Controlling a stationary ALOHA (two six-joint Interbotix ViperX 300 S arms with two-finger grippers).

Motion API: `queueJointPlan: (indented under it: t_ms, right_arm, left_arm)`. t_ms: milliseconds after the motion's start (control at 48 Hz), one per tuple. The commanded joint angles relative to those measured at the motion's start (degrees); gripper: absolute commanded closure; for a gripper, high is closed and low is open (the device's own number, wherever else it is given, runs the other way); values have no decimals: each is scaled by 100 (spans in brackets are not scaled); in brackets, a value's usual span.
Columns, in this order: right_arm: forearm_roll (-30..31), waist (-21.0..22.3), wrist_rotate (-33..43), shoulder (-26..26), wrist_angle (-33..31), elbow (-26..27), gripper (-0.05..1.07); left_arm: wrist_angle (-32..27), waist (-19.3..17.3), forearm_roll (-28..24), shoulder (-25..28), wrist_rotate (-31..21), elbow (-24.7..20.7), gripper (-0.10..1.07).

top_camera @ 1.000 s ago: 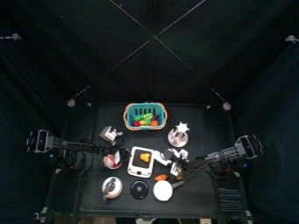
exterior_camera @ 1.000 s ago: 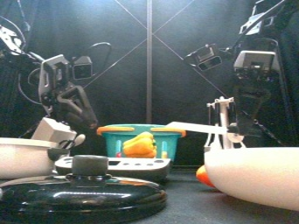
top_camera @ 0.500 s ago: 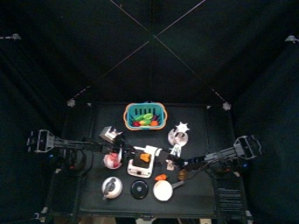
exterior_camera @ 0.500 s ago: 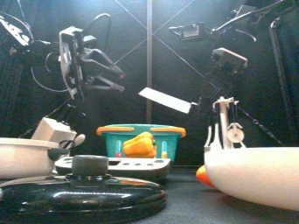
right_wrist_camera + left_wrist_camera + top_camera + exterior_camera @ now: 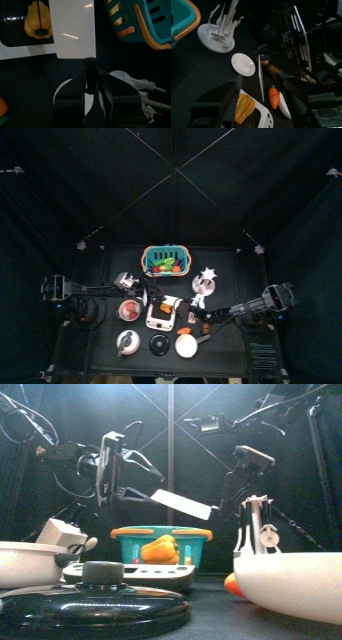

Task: Grab cleaver with other hand

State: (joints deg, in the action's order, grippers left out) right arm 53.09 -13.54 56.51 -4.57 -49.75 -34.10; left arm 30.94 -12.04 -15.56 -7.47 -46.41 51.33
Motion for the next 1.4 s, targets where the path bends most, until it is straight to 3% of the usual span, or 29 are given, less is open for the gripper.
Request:
queueJointPlan:
  t_ms: [0,750,1083,1375]
  right_arm:
    - [44,9,-18,-70,-9,149,64]
    - [-18,18,0,-62,-26,158,64]
    - [-26,35,0,-62,-35,158,64]
    - [-26,35,0,-62,-26,176,64]
  left_arm:
    - [53,-9,132,114,9,-246,7]
    - [53,149,281,237,-229,-281,23]
    - [62,404,281,211,-272,-264,22]
    - [62,404,299,290,-272,-237,23]
